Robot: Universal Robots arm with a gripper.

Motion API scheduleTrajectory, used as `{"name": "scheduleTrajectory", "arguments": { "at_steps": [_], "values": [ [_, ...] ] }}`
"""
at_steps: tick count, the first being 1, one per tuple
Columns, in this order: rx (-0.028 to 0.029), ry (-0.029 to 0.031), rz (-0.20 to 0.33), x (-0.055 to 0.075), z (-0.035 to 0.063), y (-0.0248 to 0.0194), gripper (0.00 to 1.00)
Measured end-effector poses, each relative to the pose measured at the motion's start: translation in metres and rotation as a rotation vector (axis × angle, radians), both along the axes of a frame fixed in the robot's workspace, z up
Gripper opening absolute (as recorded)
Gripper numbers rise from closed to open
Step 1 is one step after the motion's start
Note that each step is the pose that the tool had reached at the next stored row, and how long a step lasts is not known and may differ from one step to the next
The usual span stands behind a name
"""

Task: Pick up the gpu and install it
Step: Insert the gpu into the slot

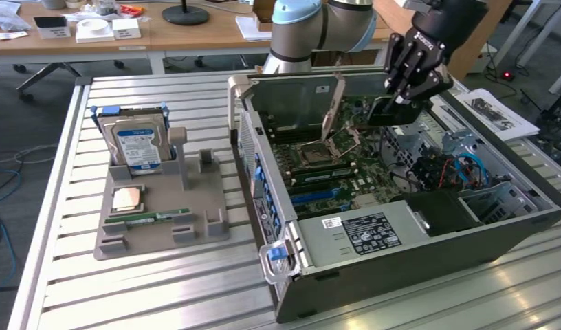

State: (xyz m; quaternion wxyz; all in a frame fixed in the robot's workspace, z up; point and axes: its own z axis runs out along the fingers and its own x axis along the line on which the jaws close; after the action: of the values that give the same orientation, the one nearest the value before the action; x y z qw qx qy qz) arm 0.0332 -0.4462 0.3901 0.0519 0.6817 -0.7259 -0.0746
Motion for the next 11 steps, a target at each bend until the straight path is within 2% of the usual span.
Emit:
{"name": "scheduleTrajectory", "arguments": {
  "at_steps": [8, 11],
  "values": [
    [0.0001, 0.0000, 0.019, -0.0093, -0.0095, -0.0018, 0.27],
    [-0.0002, 0.0000, 0.026, -0.0098, -0.0097, -0.0018, 0.27]
  ]
}}
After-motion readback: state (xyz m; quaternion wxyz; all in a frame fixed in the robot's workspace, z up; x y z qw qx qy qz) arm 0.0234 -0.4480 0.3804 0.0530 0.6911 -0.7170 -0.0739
